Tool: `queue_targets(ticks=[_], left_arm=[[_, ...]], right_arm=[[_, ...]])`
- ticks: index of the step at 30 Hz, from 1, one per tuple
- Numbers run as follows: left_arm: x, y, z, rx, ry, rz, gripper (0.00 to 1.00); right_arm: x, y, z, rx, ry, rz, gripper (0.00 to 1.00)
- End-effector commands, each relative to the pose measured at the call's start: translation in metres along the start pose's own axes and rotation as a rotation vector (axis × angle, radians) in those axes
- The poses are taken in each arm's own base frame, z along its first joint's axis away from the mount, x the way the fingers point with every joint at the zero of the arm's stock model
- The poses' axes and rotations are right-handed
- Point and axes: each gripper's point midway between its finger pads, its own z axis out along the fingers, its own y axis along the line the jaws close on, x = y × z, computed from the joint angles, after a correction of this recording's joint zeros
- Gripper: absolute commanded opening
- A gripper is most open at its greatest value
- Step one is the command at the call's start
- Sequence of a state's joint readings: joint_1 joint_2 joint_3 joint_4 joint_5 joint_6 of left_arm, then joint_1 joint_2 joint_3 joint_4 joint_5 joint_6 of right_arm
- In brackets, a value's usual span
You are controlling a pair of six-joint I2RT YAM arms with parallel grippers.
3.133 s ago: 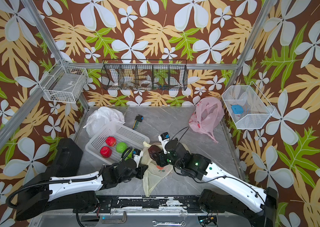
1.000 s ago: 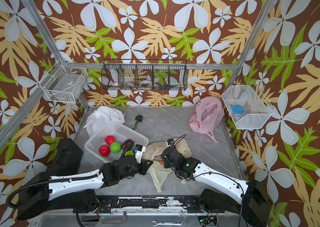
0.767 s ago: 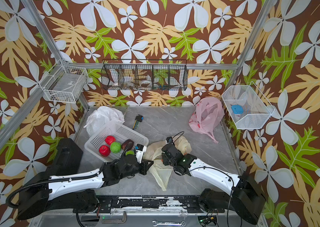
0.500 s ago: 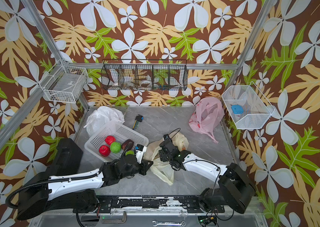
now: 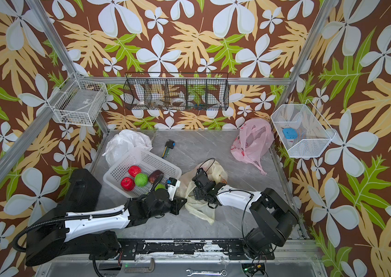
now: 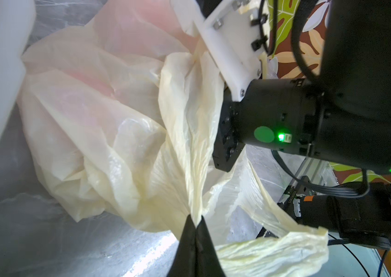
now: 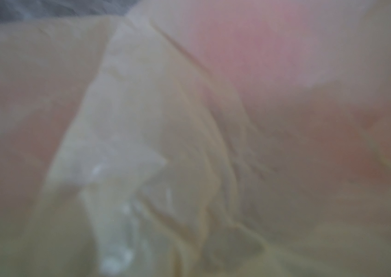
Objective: Untie the knot of a plastic bag & take out the apple
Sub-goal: Pick up the apple from the plastic bag.
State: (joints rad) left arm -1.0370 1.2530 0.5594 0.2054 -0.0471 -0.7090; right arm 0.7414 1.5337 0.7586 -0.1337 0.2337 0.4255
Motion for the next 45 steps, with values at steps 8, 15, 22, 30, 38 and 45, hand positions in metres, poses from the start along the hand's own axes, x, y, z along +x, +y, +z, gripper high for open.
queue_targets(ticks=[8, 15, 22, 30, 38, 45], left_arm=[[-0.002, 0.003, 0.0, 0.016, -0.018, -0.014, 0.0], [-0.004, 0.005, 0.002, 0.019, -0.02, -0.02, 0.0], [-0.004, -0.003, 0.008, 0.05, 0.0, -0.025, 0.0], [-0.001, -0.007, 0.013, 0.091, 0.056, -0.061, 0.0], [0.001, -0.003, 0.01, 0.098, 0.067, -0.078, 0.0], [-0.001, 0.003, 0.008, 0.085, 0.041, -0.083, 0.0]], right_arm=[[-0.03, 0.027, -0.031, -0.197, -0.19, -0.035, 0.45], [-0.014, 0.021, -0.05, -0.224, -0.196, -0.017, 0.38], [-0.026, -0.004, -0.054, -0.095, -0.231, 0.051, 0.57], [-0.057, 0.016, -0.023, -0.174, -0.273, 0.065, 0.75], [-0.045, 0.039, 0.018, -0.246, -0.185, 0.038, 0.72], [-0.038, 0.037, 0.002, -0.259, -0.166, 0.036, 0.44]])
